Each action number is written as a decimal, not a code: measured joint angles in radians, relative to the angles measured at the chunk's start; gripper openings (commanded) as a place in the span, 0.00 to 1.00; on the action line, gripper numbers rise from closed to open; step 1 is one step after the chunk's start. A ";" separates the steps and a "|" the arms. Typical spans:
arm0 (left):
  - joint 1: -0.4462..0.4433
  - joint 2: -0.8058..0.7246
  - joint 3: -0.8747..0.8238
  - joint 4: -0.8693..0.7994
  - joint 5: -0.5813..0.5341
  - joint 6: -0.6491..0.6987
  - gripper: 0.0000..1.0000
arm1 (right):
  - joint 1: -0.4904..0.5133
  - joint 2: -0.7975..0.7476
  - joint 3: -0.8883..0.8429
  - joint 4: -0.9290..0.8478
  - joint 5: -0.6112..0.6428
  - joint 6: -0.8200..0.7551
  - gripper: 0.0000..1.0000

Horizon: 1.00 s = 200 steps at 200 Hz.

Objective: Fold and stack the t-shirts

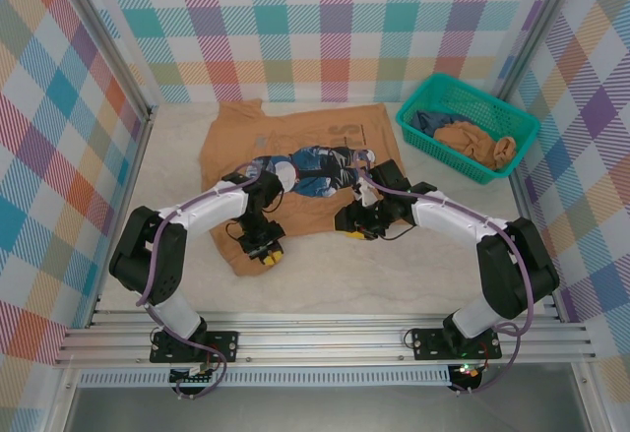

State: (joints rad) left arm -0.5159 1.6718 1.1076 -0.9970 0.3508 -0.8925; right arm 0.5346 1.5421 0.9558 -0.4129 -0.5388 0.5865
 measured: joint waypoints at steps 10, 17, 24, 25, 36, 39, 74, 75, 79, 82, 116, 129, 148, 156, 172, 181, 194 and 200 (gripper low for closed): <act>0.000 -0.007 0.000 0.005 -0.002 -0.012 0.45 | 0.000 0.000 0.000 0.000 0.000 0.000 0.48; 0.000 -0.016 0.000 0.001 -0.016 -0.010 0.45 | 0.000 0.000 0.000 0.000 0.001 0.000 0.48; 0.002 -0.031 0.000 -0.010 -0.035 -0.008 0.43 | 0.000 0.000 0.000 -0.001 0.004 0.000 0.48; 0.002 -0.032 0.000 -0.011 -0.038 -0.008 0.43 | 0.000 0.000 0.000 -0.001 0.004 0.000 0.48; 0.013 -0.064 -0.002 -0.030 -0.077 0.000 0.39 | 0.000 0.000 0.000 -0.003 0.006 0.000 0.48; 0.016 -0.079 -0.006 -0.034 -0.086 -0.003 0.38 | 0.000 0.000 0.000 -0.004 0.006 -0.001 0.48; 0.074 -0.211 -0.102 -0.074 -0.167 0.019 0.25 | 0.000 0.000 0.000 -0.019 0.008 -0.012 0.48; 0.075 -0.212 -0.105 -0.074 -0.167 0.021 0.25 | 0.000 0.000 0.000 -0.020 0.008 -0.012 0.48; 0.079 -0.218 -0.122 -0.076 -0.176 0.021 0.25 | 0.000 0.001 0.000 -0.022 0.008 -0.014 0.48; 0.080 -0.222 -0.134 -0.076 -0.179 0.023 0.25 | 0.000 0.001 0.000 -0.022 0.008 -0.016 0.48; 0.081 -0.222 -0.246 -0.075 -0.200 0.027 0.30 | 0.000 0.011 0.000 -0.026 0.008 -0.023 0.48; 0.081 -0.214 -0.255 -0.069 -0.216 0.032 0.31 | 0.000 0.018 0.002 -0.026 0.008 -0.023 0.48; 0.081 -0.195 -0.256 -0.036 -0.245 0.036 0.32 | 0.000 0.021 0.002 -0.026 0.008 -0.023 0.48; 0.081 -0.187 -0.259 -0.015 -0.257 0.037 0.32 | 0.000 0.021 0.002 -0.026 0.007 -0.023 0.48; 0.081 -0.176 -0.277 0.031 -0.274 0.037 0.30 | 0.000 0.021 0.003 -0.026 0.008 -0.023 0.48; 0.081 -0.173 -0.296 0.058 -0.276 0.035 0.21 | 0.000 0.021 0.003 -0.026 0.008 -0.023 0.48; 0.081 -0.171 -0.321 0.088 -0.276 0.026 0.06 | 0.000 0.021 0.003 -0.026 0.008 -0.023 0.48; 0.081 -0.169 -0.330 0.097 -0.276 0.020 0.01 | 0.000 0.021 0.003 -0.026 0.008 -0.023 0.48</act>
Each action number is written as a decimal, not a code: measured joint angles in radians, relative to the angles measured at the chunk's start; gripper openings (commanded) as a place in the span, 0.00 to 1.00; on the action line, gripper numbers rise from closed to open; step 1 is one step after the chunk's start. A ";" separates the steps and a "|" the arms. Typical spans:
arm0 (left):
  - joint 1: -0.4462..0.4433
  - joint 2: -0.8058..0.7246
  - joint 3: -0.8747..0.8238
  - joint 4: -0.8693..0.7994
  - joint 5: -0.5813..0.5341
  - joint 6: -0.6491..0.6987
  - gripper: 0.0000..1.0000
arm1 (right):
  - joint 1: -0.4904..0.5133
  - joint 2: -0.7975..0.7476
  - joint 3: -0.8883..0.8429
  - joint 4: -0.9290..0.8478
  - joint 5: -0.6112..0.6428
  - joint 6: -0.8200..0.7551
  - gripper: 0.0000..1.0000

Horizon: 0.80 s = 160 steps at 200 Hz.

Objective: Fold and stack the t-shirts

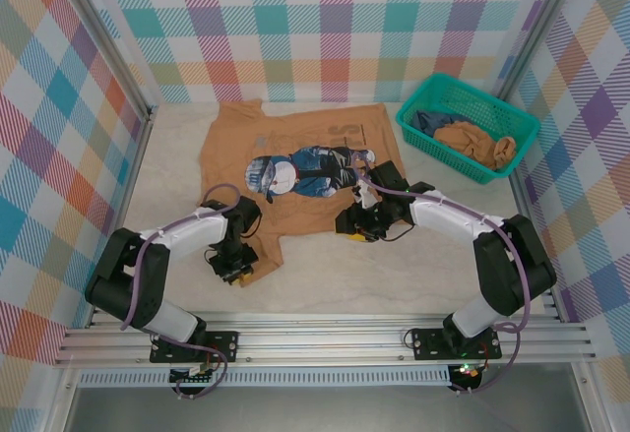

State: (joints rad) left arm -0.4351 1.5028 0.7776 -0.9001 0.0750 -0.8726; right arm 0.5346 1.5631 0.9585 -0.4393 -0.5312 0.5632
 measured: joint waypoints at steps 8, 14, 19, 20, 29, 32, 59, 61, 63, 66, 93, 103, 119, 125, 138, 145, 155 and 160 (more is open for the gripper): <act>-0.001 0.001 -0.010 0.011 0.003 0.003 0.00 | 0.000 0.000 0.000 0.000 0.000 0.000 0.47; -0.001 0.000 -0.012 0.012 0.005 0.001 0.00 | 0.000 0.000 0.001 -0.002 0.002 0.000 0.47; -0.001 -0.004 -0.013 0.012 0.006 -0.007 0.00 | 0.000 0.000 0.002 -0.003 0.005 0.000 0.47; -0.001 -0.005 -0.013 0.012 0.006 -0.008 0.00 | 0.000 0.000 0.002 -0.004 0.006 0.000 0.47; -0.001 -0.015 -0.014 0.011 0.012 -0.023 0.00 | 0.000 0.000 0.004 -0.009 0.015 -0.002 0.46; -0.001 -0.020 -0.014 0.010 0.014 -0.026 0.00 | 0.000 0.000 0.004 -0.010 0.018 -0.003 0.46; -0.004 -0.122 -0.021 -0.029 0.067 -0.092 0.00 | -0.004 0.000 0.009 -0.027 0.064 -0.003 0.45; -0.005 -0.132 -0.021 -0.032 0.072 -0.099 0.00 | -0.005 0.000 0.009 -0.028 0.069 -0.003 0.45; -0.006 -0.142 -0.022 -0.036 0.076 -0.104 0.00 | -0.005 -0.001 0.009 -0.030 0.074 -0.003 0.45; -0.006 -0.155 -0.022 -0.040 0.082 -0.111 0.00 | -0.006 -0.001 0.009 -0.032 0.080 -0.003 0.45; -0.008 -0.231 -0.024 -0.081 0.123 -0.160 0.00 | -0.029 -0.004 0.009 -0.060 0.145 -0.003 0.45; -0.008 -0.234 -0.035 -0.084 0.137 -0.166 0.10 | -0.043 -0.006 0.009 -0.070 0.171 -0.002 0.45; -0.009 -0.224 -0.058 -0.091 0.162 -0.168 0.39 | -0.074 -0.012 0.009 -0.094 0.217 0.000 0.46; -0.010 -0.217 -0.059 -0.103 0.166 -0.167 0.46 | -0.089 -0.013 0.009 -0.106 0.236 0.001 0.46; -0.010 -0.214 -0.045 -0.134 0.157 -0.161 0.54 | -0.127 -0.014 0.009 -0.130 0.280 0.003 0.46; -0.011 -0.214 -0.016 -0.166 0.140 -0.150 0.54 | -0.151 -0.014 0.009 -0.142 0.304 0.004 0.46; -0.011 -0.214 0.042 -0.198 0.109 -0.132 0.50 | -0.180 -0.014 0.009 -0.152 0.334 0.005 0.45; -0.011 -0.213 0.081 -0.210 0.089 -0.125 0.47 | -0.193 -0.014 0.009 -0.155 0.349 0.005 0.45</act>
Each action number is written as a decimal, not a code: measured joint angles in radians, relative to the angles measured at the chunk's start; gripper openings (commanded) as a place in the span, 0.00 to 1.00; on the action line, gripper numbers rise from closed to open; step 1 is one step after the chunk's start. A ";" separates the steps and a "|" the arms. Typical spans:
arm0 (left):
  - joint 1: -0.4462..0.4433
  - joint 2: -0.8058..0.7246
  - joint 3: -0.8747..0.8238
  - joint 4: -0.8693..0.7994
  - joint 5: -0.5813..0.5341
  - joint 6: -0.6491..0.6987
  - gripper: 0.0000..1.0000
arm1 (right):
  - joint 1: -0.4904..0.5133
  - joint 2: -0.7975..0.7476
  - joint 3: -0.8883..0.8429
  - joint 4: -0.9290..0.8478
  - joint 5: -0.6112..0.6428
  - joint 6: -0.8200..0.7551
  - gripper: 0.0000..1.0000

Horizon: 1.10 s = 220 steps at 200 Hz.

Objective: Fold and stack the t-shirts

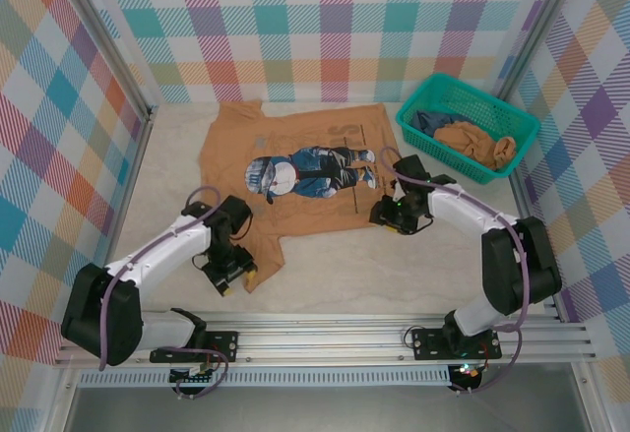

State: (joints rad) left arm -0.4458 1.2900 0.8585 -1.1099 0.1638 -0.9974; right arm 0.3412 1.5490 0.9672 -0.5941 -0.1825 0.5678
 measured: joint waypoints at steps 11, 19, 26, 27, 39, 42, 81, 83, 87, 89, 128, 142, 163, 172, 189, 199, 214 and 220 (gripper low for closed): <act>0.014 0.014 0.088 -0.017 -0.036 0.029 0.41 | -0.028 0.000 0.001 -0.005 0.034 0.000 0.44; 0.027 0.037 0.143 -0.012 -0.055 0.044 0.36 | -0.042 0.000 0.003 -0.006 0.053 0.000 0.43; 0.048 0.065 0.180 -0.005 -0.070 0.055 0.33 | -0.053 0.003 0.007 -0.006 0.068 0.000 0.42; 0.051 0.068 0.183 -0.003 -0.072 0.056 0.33 | -0.054 0.004 0.008 -0.006 0.070 0.000 0.42; 0.099 0.127 0.215 0.033 -0.088 0.078 0.31 | -0.070 0.024 0.029 -0.007 0.088 0.001 0.42; 0.113 0.145 0.219 0.043 -0.092 0.080 0.30 | -0.074 0.031 0.037 -0.007 0.093 0.000 0.41; 0.279 0.375 0.268 0.188 -0.125 0.098 0.28 | -0.095 0.160 0.129 -0.008 0.149 -0.009 0.40; 0.286 0.388 0.273 0.195 -0.130 0.098 0.28 | -0.095 0.166 0.133 -0.010 0.150 -0.009 0.40; 0.298 0.410 0.285 0.208 -0.132 0.100 0.28 | -0.095 0.178 0.139 -0.011 0.154 -0.011 0.40; 0.304 0.423 0.290 0.215 -0.133 0.101 0.28 | -0.095 0.185 0.142 -0.011 0.155 -0.013 0.40; 0.392 0.588 0.356 0.282 -0.175 0.129 0.25 | -0.084 0.296 0.194 -0.057 0.162 -0.054 0.41; 0.423 0.584 0.356 0.280 -0.192 0.142 0.25 | -0.058 0.308 0.220 -0.076 0.159 -0.064 0.41; 0.480 0.558 0.318 0.299 -0.208 0.161 0.25 | 0.013 0.320 0.229 -0.089 0.146 -0.068 0.41; 0.504 0.544 0.297 0.302 -0.215 0.171 0.25 | 0.041 0.319 0.229 -0.094 0.142 -0.063 0.41; 0.529 0.526 0.272 0.302 -0.230 0.187 0.25 | 0.078 0.308 0.210 -0.095 0.131 -0.044 0.41; 0.534 0.520 0.262 0.305 -0.234 0.195 0.25 | 0.083 0.296 0.192 -0.096 0.127 -0.031 0.41; 0.534 0.514 0.252 0.316 -0.236 0.202 0.25 | 0.079 0.277 0.165 -0.103 0.127 -0.019 0.42; 0.533 0.511 0.248 0.321 -0.235 0.202 0.25 | 0.078 0.268 0.154 -0.107 0.130 -0.014 0.41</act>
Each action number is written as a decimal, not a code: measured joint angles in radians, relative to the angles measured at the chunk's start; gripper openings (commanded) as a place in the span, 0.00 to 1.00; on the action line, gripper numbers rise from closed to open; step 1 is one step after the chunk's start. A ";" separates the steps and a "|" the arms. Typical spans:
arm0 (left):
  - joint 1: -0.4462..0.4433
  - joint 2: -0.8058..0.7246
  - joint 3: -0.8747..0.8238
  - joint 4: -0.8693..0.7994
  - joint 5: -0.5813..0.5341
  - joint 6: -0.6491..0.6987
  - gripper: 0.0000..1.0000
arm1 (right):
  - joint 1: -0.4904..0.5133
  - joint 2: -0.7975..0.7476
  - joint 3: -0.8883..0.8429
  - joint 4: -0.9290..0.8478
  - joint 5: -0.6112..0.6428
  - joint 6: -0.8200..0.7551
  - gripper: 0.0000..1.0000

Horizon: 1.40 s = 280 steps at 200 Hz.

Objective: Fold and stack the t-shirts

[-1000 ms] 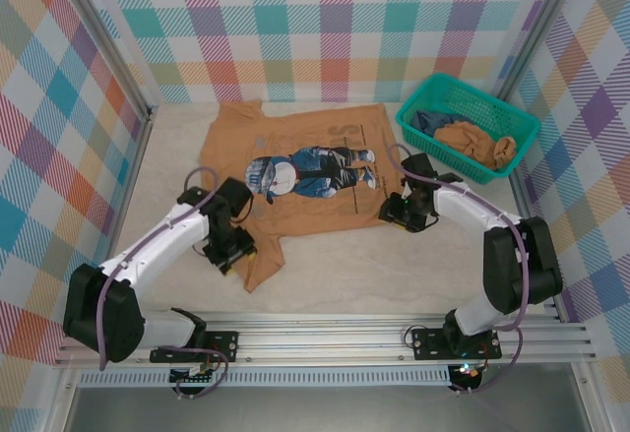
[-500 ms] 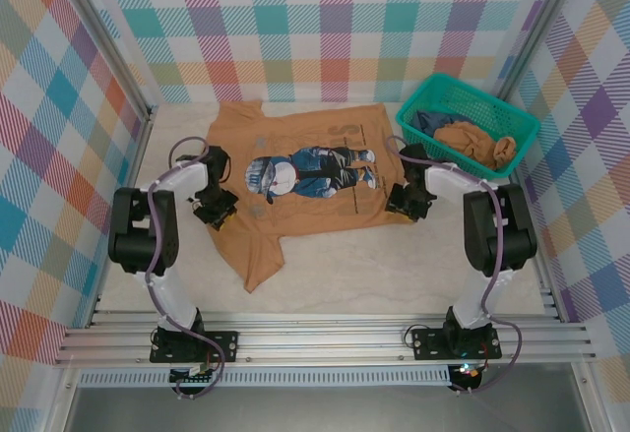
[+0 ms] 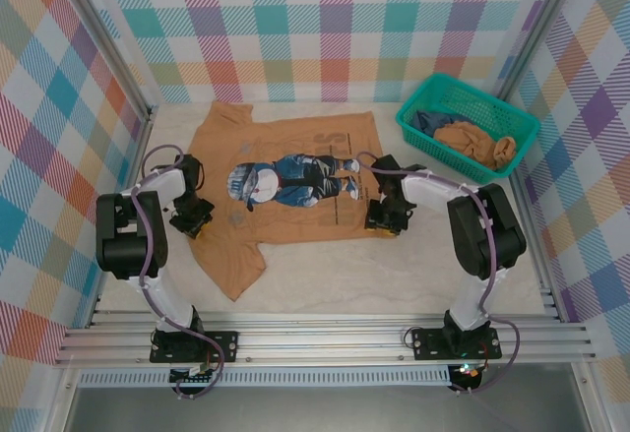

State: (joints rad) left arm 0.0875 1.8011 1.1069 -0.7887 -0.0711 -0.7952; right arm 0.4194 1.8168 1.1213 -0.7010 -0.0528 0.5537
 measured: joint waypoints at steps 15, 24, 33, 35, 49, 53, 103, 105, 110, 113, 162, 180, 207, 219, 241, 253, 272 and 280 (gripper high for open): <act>-0.009 -0.002 -0.003 0.005 0.002 0.000 0.25 | -0.002 -0.020 -0.025 -0.005 0.009 0.008 0.42; -0.015 -0.002 -0.003 0.005 0.001 0.000 0.25 | -0.006 -0.034 -0.043 -0.007 0.016 0.013 0.42; -0.023 -0.001 -0.002 0.005 -0.002 0.000 0.25 | -0.009 -0.048 -0.062 -0.011 0.019 0.016 0.42; -0.025 0.000 0.000 0.005 -0.001 0.000 0.25 | -0.010 -0.051 -0.065 -0.011 0.019 0.017 0.42; -0.048 0.009 0.013 0.000 -0.001 0.000 0.25 | -0.021 -0.075 -0.094 -0.012 0.019 0.023 0.43; -0.057 0.013 0.019 -0.003 -0.001 0.000 0.26 | -0.026 -0.082 -0.102 -0.011 0.019 0.026 0.43; -0.100 -0.017 0.020 -0.035 -0.020 0.000 0.49 | -0.040 -0.143 -0.135 -0.013 0.016 0.027 0.48; -0.101 -0.024 0.017 -0.040 -0.021 -0.001 0.49 | -0.040 -0.150 -0.135 -0.013 0.016 0.027 0.48; -0.103 -0.047 0.009 -0.050 -0.027 0.001 0.49 | -0.040 -0.164 -0.135 -0.016 0.016 0.024 0.49; -0.105 -0.063 0.002 -0.056 -0.029 0.000 0.50 | -0.040 -0.174 -0.135 -0.016 0.015 0.023 0.49; -0.286 -0.467 -0.250 -0.187 0.056 -0.055 0.42 | -0.040 -0.354 -0.135 -0.030 -0.087 0.010 0.51; -0.389 -0.543 -0.390 -0.227 0.136 -0.122 0.38 | -0.040 -0.397 -0.163 -0.015 -0.184 0.011 0.52; -0.439 -0.623 -0.534 -0.258 0.198 -0.193 0.37 | -0.040 -0.458 -0.235 -0.006 -0.301 0.015 0.52; -0.440 -0.649 -0.562 -0.254 0.218 -0.220 0.37 | -0.040 -0.479 -0.255 -0.006 -0.333 0.018 0.52; -0.441 -0.651 -0.569 -0.217 0.245 -0.257 0.36 | -0.040 -0.498 -0.278 0.001 -0.368 0.019 0.52; -0.441 -0.646 -0.568 -0.192 0.252 -0.270 0.35 | -0.040 -0.498 -0.288 0.005 -0.380 0.019 0.51; -0.446 -0.639 -0.567 -0.172 0.259 -0.284 0.33 | -0.040 -0.498 -0.302 0.008 -0.388 0.024 0.51; -0.446 -0.639 -0.567 -0.171 0.261 -0.287 0.32 | -0.040 -0.498 -0.304 0.009 -0.388 0.027 0.51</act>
State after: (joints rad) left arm -0.3588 1.1622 0.5396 -0.9596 0.1902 -1.0824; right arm 0.3794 1.3190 0.8173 -0.6922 -0.4412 0.5804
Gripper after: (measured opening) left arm 0.329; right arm 0.513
